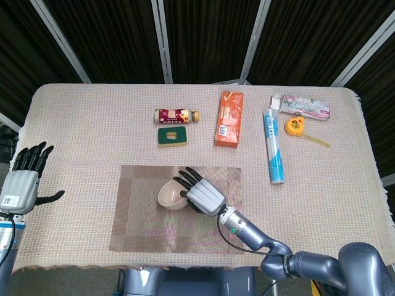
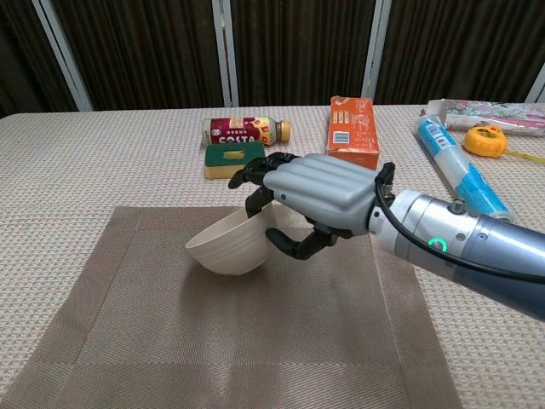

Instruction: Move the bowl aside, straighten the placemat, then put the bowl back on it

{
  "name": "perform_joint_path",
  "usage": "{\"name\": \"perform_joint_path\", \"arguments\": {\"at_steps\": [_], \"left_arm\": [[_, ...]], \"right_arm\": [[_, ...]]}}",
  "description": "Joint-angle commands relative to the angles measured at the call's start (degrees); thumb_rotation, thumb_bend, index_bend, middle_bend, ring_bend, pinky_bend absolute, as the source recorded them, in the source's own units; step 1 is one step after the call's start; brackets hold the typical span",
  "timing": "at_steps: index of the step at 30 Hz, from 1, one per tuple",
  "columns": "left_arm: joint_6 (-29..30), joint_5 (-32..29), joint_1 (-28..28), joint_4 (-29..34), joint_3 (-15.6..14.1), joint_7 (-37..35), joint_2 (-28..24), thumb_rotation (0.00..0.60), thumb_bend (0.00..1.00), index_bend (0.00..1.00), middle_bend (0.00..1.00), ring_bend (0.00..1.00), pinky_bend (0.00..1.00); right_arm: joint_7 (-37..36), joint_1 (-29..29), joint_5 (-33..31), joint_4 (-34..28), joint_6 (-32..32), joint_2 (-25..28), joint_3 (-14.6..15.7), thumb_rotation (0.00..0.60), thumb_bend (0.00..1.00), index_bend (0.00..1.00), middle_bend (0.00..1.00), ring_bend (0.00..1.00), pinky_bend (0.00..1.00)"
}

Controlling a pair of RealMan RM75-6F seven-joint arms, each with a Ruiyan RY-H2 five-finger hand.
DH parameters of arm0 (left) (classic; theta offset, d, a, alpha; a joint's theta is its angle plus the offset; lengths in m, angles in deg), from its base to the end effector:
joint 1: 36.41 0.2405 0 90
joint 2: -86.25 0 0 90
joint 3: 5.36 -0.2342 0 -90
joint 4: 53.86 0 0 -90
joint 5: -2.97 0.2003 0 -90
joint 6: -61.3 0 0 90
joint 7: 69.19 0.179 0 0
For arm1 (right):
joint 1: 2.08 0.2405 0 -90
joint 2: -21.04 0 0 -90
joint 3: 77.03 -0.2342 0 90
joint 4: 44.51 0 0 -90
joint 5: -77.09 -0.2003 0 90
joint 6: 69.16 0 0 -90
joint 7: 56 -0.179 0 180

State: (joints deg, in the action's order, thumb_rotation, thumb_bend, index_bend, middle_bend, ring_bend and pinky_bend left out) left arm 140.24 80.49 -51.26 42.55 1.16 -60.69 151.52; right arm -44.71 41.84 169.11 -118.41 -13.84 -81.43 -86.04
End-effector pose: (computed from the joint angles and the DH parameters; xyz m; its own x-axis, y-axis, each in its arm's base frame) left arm -0.2527 0.2712 0.1467 0.4240 -0.0039 0.9056 0.9047 -0.0445 -0.4238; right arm -0.0464 -0.3099 -0.0859 0.4791 -0.1383 0.8668 -0.6433 -0.7271 0.2397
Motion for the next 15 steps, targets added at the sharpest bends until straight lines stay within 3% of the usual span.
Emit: {"name": "perform_joint_path", "arguments": {"at_steps": [1,3,5,6,8,15], "left_arm": [[-0.16,-0.23,0.01,0.07,0.08,0.04,-0.12,0.600,0.00,0.00,0.00,0.00,0.00],[-0.22,-0.30,0.03,0.18,0.13,-0.03,-0.22,0.600,0.00,0.00,0.00,0.00,0.00],[-0.18,-0.22,0.08,0.29,0.13,-0.10,-0.33,0.600,0.00,0.00,0.00,0.00,0.00],[-0.19,-0.22,0.10,0.33,0.13,-0.14,-0.38,0.600,0.00,0.00,0.00,0.00,0.00],[-0.32,-0.29,0.14,0.47,0.10,-0.17,-0.57,0.600,0.00,0.00,0.00,0.00,0.00],[-0.69,-0.09,0.10,1.00,-0.05,-0.32,-0.80,0.600,0.00,0.00,0.00,0.00,0.00]], "right_arm": [[-0.48,0.08,0.00,0.96,0.48,-0.80,0.78,0.600,0.49,0.70,0.09,0.00,0.00],[-0.58,-0.08,-0.03,1.29,0.73,-0.89,1.30,0.600,0.39,0.58,0.08,0.00,0.00],[-0.61,-0.22,0.22,1.18,1.00,-0.45,1.94,0.600,0.12,0.29,0.06,0.00,0.00],[-0.58,-0.36,0.52,1.06,1.33,-0.14,2.29,0.600,0.05,0.20,0.05,0.00,0.00],[-0.29,-1.12,1.20,0.26,2.62,0.83,3.29,0.600,0.00,0.05,0.04,0.00,0.00],[1.04,-3.85,5.16,-5.99,7.75,7.37,6.97,0.600,0.00,0.00,0.01,0.00,0.00]]}}
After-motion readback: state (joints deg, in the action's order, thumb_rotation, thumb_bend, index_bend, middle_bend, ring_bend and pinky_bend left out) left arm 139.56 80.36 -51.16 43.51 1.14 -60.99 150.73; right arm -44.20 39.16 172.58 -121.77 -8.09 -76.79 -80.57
